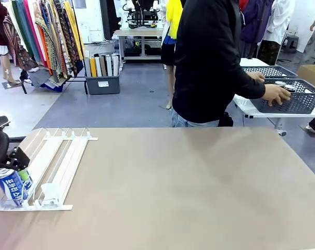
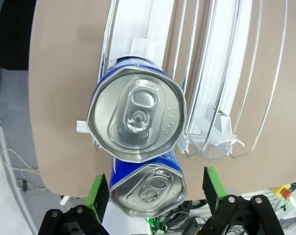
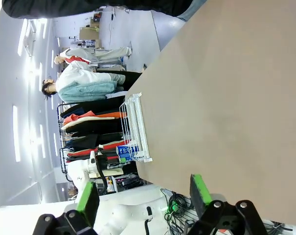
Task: Retrieve and store the cans from the dispenser.
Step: Pick up one can from the Automatic Can Dispenser and place it in the middle of the table.
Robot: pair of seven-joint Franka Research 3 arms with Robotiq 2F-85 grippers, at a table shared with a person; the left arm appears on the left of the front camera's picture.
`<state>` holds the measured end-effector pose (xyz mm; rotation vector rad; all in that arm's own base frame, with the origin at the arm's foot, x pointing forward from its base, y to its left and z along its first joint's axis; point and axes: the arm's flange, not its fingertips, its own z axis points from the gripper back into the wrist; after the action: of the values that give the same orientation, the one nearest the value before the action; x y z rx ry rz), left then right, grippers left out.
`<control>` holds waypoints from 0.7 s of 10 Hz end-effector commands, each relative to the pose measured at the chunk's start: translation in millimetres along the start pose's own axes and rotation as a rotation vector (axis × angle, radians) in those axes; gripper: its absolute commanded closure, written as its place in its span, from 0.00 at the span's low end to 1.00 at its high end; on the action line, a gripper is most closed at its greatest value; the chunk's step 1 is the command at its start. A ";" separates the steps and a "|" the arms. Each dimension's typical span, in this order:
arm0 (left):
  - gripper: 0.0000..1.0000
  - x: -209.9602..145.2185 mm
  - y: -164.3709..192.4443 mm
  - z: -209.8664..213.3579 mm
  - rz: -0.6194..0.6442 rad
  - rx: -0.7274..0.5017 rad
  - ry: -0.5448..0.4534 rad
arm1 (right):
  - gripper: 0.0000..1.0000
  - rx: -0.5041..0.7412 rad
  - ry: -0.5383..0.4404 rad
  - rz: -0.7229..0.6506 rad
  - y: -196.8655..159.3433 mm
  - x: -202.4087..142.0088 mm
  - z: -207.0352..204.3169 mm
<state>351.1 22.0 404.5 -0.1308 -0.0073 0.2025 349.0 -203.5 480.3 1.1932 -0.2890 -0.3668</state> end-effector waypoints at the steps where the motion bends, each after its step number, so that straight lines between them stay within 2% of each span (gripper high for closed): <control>1: 0.06 -48.3 15.0 -38.2 -0.009 0.009 -0.010 | 0.00 0.004 0.005 0.014 2.4 -0.3 1.8; 2: 0.56 -50.0 15.5 -38.0 -0.020 0.019 0.013 | 0.00 0.004 0.005 0.014 2.4 -0.3 1.8; 3: 1.00 -50.0 15.2 -36.6 -0.024 -0.015 0.026 | 0.00 0.004 0.005 0.014 2.4 -0.3 1.8; 7: 1.00 -48.0 15.5 -35.9 -0.022 0.007 0.001 | 0.00 0.004 0.005 0.014 2.4 -0.3 1.8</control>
<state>349.8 26.2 398.6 -0.1150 0.0142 0.1863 349.0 -203.5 480.3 1.1932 -0.2890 -0.3668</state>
